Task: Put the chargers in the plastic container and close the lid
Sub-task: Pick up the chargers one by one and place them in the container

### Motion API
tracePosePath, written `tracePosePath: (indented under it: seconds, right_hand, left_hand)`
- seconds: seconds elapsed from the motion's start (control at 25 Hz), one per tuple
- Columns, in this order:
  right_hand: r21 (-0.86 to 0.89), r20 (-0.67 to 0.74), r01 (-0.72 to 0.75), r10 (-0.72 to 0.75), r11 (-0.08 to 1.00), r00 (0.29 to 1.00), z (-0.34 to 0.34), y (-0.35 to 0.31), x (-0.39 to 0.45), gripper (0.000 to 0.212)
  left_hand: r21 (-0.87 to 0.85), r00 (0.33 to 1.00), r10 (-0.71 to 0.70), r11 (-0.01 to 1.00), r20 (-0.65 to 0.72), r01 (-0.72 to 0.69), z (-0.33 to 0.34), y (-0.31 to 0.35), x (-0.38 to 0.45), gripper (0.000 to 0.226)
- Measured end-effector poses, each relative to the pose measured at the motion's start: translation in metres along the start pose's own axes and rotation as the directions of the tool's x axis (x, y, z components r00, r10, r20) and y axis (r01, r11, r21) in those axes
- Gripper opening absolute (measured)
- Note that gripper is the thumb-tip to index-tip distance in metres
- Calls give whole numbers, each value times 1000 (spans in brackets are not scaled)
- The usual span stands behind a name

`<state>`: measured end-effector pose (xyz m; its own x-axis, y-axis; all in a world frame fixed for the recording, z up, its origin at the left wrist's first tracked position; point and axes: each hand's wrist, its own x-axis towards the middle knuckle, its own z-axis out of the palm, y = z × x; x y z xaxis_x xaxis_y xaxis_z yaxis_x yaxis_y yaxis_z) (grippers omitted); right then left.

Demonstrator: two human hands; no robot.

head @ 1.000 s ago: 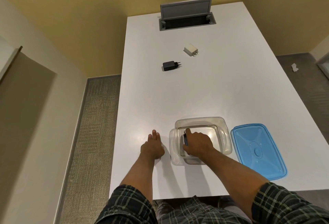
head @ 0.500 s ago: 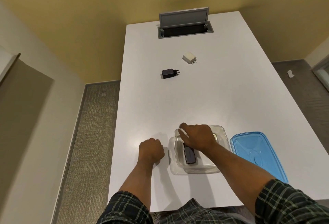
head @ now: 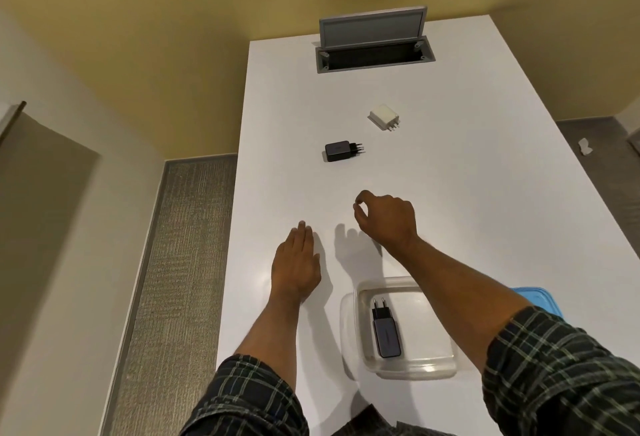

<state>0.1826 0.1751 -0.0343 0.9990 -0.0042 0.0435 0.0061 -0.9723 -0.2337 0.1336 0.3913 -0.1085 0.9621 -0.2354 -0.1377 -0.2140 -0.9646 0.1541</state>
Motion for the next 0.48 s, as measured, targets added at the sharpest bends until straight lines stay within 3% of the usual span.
tracePosePath:
  seconds: [0.28, 0.48]
  right_hand:
    - [59, 255, -107, 89, 992, 963, 20, -5, 85, 48]
    - [59, 204, -153, 138, 986, 969, 24, -9, 147, 46]
  left_hand:
    - [-101, 996, -31, 995, -88, 22, 17, -5, 46, 69]
    - [-122, 998, -11, 993, -68, 3, 37, -17, 63, 69]
